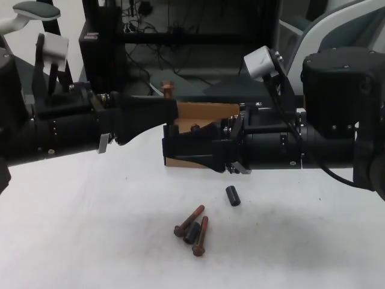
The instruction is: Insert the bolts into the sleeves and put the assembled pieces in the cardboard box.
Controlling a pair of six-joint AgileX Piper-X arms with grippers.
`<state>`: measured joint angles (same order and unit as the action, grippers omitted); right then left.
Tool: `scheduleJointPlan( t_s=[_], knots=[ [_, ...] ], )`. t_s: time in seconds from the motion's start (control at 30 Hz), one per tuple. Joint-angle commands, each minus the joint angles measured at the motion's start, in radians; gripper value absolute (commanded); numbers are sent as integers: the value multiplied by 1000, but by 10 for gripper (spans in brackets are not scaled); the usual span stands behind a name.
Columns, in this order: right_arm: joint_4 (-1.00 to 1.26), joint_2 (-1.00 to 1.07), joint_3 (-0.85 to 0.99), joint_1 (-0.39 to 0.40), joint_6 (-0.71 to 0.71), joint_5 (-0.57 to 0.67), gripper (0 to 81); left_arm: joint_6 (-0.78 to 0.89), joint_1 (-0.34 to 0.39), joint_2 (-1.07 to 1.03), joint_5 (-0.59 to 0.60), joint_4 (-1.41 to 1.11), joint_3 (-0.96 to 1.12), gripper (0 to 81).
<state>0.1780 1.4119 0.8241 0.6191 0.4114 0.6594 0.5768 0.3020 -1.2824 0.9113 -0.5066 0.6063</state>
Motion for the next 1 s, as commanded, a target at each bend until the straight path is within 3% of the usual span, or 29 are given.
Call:
scheduleJointPlan(
  t_s=[0.0, 0.07, 0.1, 0.53, 0.77, 0.83, 0.87, 0.97],
  knots=[
    [21, -2, 13, -8, 1, 4, 4, -41, -1, 5, -23, -5, 6, 321],
    [21, -2, 13, -8, 1, 4, 4, -43, -1, 5, -21, -5, 6, 654],
    [21, -2, 13, -8, 1, 4, 4, -35, -1, 5, -21, -5, 6, 700],
    [-9, -2, 13, -10, -24, 4, 4, 30, -14, 19, -29, -77, 9, 700],
    [-68, -2, 13, -43, -51, -18, 4, 28, -122, 115, 28, 35, 9, 700],
    [-68, -2, 13, -44, -51, -17, 4, -17, -168, 173, 84, 116, 9, 693],
    [-68, -9, 13, -44, -44, -19, 4, -66, -194, 218, 93, 184, 9, 652],
    [-109, -30, 13, -27, -44, -49, 4, -187, -245, 337, 69, 383, 9, 640]
  ],
)
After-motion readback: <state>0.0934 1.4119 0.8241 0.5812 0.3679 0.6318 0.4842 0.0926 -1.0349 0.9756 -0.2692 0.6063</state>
